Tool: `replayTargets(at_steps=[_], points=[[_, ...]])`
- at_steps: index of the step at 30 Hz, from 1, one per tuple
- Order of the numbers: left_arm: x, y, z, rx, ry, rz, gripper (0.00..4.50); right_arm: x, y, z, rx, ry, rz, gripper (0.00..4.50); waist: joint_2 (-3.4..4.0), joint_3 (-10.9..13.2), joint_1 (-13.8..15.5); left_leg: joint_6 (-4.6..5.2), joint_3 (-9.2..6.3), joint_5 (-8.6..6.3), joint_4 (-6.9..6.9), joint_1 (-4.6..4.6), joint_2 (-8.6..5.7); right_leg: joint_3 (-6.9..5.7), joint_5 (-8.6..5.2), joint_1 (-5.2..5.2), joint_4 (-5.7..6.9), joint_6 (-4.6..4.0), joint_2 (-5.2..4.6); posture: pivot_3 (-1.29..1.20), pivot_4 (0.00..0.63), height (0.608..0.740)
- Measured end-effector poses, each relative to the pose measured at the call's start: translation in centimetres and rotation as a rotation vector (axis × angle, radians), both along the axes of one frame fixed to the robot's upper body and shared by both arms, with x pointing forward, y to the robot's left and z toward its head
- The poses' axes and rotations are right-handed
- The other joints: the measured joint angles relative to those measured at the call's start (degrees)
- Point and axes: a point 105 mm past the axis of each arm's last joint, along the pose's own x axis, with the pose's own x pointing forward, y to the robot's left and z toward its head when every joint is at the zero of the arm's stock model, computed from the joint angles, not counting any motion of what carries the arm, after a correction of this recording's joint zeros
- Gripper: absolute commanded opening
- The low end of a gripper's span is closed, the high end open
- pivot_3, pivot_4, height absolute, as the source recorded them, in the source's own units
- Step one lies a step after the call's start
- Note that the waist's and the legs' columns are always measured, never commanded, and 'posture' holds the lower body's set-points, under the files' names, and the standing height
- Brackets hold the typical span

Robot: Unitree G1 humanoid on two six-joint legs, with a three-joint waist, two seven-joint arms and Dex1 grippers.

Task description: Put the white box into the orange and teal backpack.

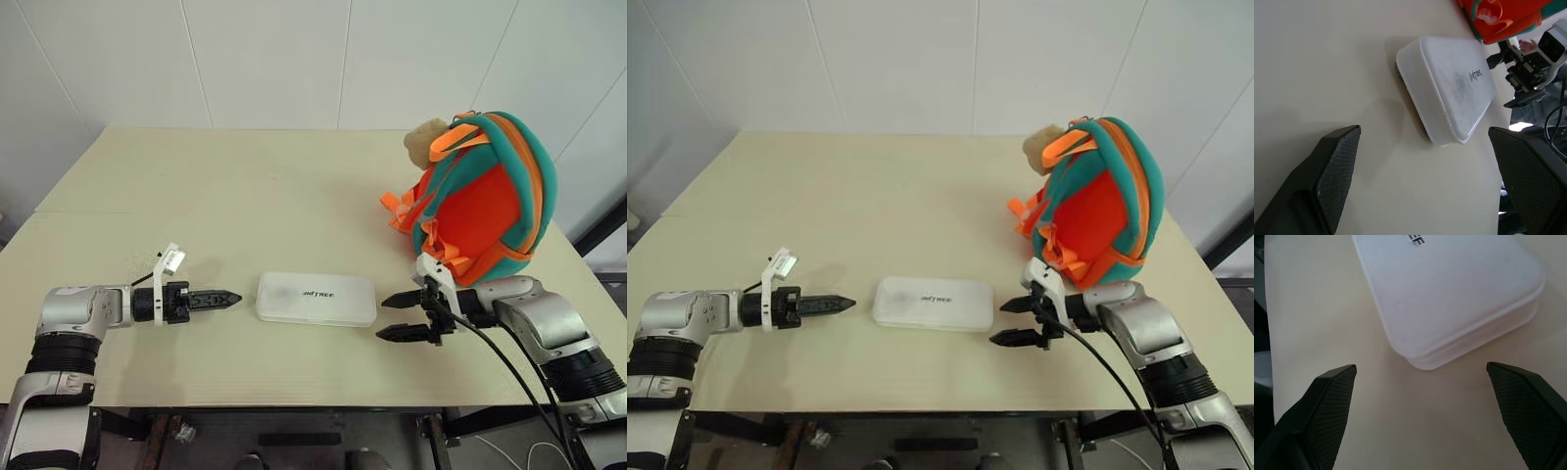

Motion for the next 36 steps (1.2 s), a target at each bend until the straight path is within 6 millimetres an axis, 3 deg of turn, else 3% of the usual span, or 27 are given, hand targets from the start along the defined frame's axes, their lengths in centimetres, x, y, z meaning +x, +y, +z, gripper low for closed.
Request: replayTargets(at_steps=[11, 17, 29, 33, 36], points=[[0.9, -3.0, 0.1, -0.107, 0.087, -0.013, 4.48, 0.8, 1.5, -0.7, 0.02, -0.057, 0.023, 4.5, 0.02, -0.01, 0.85, 0.0, -0.01, 0.0, 0.13, 0.02, -0.01, -0.01, 0.02, 0.07, 0.03, 0.04, 0.0, 0.0, 0.15, 0.74], [-0.2, -4.8, -0.1, -0.156, 0.204, -0.095, 4.48, 1.1, 2.3, -0.8, 0.029, -0.104, 0.038, 4.5, 0.02, -0.01, 0.78, -0.02, -0.01, -0.01, 0.09, 0.01, -0.01, -0.01, 0.02, 0.07, 0.0, 0.04, 0.0, 0.0, 0.15, 0.74], [-0.2, -6.1, -0.3, -0.2, 0.261, -0.111, 4.48, 1.4, 2.9, -0.9, 0.031, -0.164, 0.034, 4.5, 0.02, -0.01, 1.02, -0.03, -0.01, -0.01, 0.11, 0.02, -0.01, -0.01, 0.02, 0.07, 0.01, 0.04, 0.0, 0.0, 0.15, 0.74], [-0.1, -6.6, -0.6, -0.211, 0.271, -0.114, 3.64, 1.3, 2.9, -0.9, 0.031, -0.17, 0.024, 4.5, 0.02, -0.01, 1.17, -0.03, -0.01, -0.01, 0.15, 0.01, -0.01, -0.01, 0.02, 0.08, 0.01, 0.04, 0.0, 0.0, 0.15, 0.74], [-0.2, -7.1, -1.2, -0.219, 0.299, -0.123, 2.66, 1.3, 2.8, -1.1, 0.031, -0.175, 0.021, 4.5, 0.01, -0.01, 1.19, -0.03, -0.01, -0.01, 0.13, 0.0, -0.01, -0.01, 0.02, 0.07, 0.0, 0.04, 0.0, 0.0, 0.15, 0.74]])
